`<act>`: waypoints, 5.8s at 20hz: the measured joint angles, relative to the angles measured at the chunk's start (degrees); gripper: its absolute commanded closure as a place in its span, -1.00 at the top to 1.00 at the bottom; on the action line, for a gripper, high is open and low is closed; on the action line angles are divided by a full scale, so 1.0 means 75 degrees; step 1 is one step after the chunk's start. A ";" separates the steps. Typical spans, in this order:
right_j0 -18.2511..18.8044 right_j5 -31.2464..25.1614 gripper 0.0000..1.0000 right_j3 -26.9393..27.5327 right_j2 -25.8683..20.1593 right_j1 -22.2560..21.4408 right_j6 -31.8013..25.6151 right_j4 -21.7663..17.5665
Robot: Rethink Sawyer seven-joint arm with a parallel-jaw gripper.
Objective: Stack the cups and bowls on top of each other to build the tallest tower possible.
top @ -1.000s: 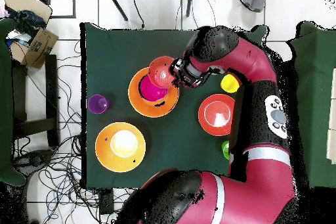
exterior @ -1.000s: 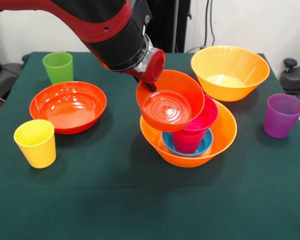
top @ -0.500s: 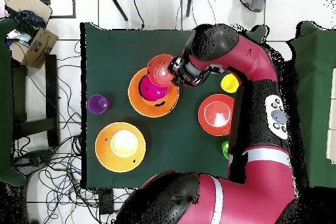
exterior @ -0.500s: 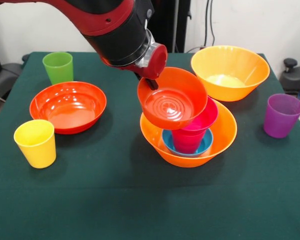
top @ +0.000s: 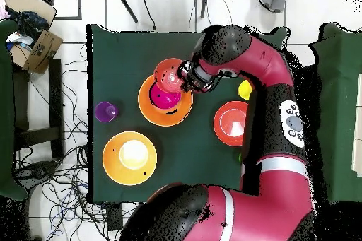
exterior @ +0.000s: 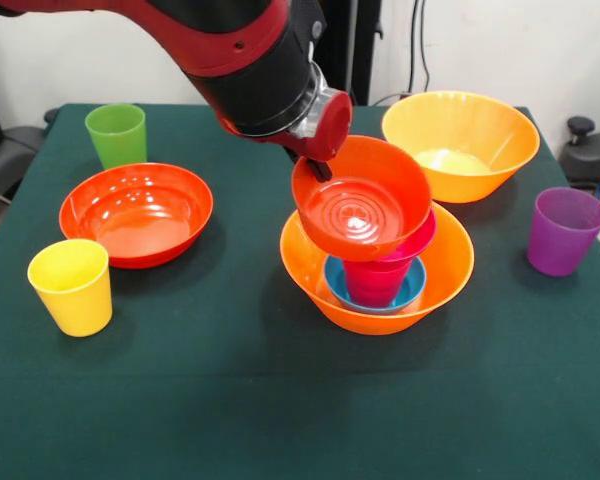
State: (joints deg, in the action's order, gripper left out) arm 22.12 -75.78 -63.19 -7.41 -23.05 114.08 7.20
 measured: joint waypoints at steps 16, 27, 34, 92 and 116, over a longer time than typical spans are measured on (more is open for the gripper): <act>-0.0191 0.0002 -1.00 -0.0004 0.0000 -0.0031 0.0000 0.0027; -0.0282 0.0200 -1.00 -0.0188 0.0001 -0.0098 0.0000 0.0046; -0.0285 0.0200 -1.00 -0.0238 0.0015 -0.0102 0.0000 0.0046; -0.0285 0.1208 -1.00 -0.1099 0.0063 -0.0201 0.0000 -0.0030; -0.0247 0.2596 -1.00 -0.2916 0.0058 -0.0799 0.0000 -0.0054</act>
State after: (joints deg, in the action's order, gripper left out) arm 20.27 -56.31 -85.06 -6.97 -29.04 114.08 6.79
